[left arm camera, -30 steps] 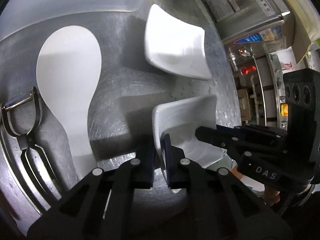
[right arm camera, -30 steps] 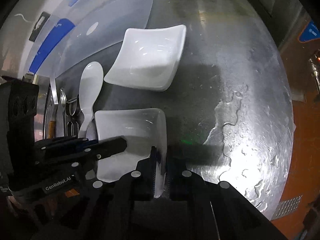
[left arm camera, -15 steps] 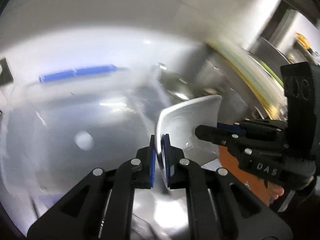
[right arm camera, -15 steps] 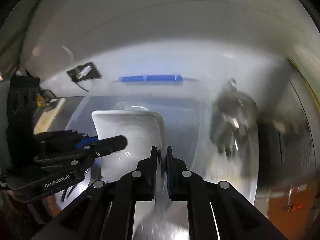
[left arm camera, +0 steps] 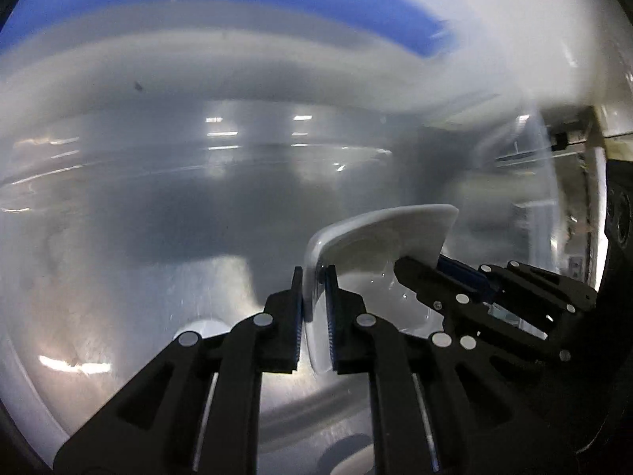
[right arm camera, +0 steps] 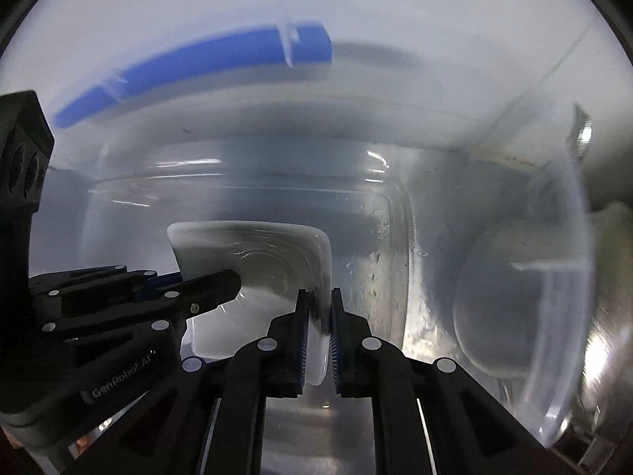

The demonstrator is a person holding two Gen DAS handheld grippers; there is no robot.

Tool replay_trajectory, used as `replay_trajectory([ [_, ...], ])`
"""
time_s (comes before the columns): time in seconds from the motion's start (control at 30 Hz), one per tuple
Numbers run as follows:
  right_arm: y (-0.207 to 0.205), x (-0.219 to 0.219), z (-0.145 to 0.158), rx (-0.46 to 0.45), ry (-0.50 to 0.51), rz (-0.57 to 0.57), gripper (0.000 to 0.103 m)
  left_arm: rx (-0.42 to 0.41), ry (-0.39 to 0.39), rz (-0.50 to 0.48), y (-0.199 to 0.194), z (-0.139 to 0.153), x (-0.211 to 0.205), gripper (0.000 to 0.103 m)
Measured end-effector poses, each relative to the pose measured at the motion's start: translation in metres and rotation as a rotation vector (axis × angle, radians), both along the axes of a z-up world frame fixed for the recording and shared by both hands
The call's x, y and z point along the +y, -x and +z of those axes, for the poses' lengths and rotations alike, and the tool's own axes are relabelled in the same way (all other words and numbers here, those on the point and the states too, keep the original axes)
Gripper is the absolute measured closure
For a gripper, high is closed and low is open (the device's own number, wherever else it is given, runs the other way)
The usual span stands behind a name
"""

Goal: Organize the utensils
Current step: 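Carry the white dish into the clear box and open the right tool, then reach the right tool to the second white square dish and grasp its rim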

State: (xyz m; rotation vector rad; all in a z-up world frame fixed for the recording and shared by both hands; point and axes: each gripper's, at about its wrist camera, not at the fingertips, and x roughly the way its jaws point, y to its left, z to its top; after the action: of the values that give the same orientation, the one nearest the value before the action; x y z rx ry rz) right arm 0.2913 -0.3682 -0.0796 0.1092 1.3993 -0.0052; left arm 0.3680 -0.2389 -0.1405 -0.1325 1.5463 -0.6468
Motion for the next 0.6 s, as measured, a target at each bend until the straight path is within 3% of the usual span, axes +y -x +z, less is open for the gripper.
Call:
replay_trajectory([
  [0.2,-0.011,-0.002,-0.026,0.046,0.047,-0.018,0.087,0.046,-0.009,-0.004,-0.004,-0.023,0.002,0.096],
  [0.33,-0.009,-0.004,-0.022,0.043,0.027,-0.028,0.087,-0.011,-0.04,-0.006,-0.001,-0.014,-0.004,0.095],
  [0.4,-0.003,-0.001,-0.004,0.003,0.052,-0.012,0.087,-0.074,-0.077,-0.01,0.002,-0.001,-0.003,0.095],
  [0.5,0.036,0.001,0.064,-0.18,0.096,0.088,0.083,-0.303,-0.082,0.001,0.025,0.059,0.01,0.095],
  [0.57,0.075,-0.006,0.107,-0.293,0.066,0.126,0.064,-0.459,-0.072,-0.011,0.051,0.103,0.012,0.095],
  [0.6,0.093,-0.01,0.122,-0.336,0.053,0.138,0.049,-0.534,-0.056,-0.02,0.069,0.125,0.016,0.089],
])
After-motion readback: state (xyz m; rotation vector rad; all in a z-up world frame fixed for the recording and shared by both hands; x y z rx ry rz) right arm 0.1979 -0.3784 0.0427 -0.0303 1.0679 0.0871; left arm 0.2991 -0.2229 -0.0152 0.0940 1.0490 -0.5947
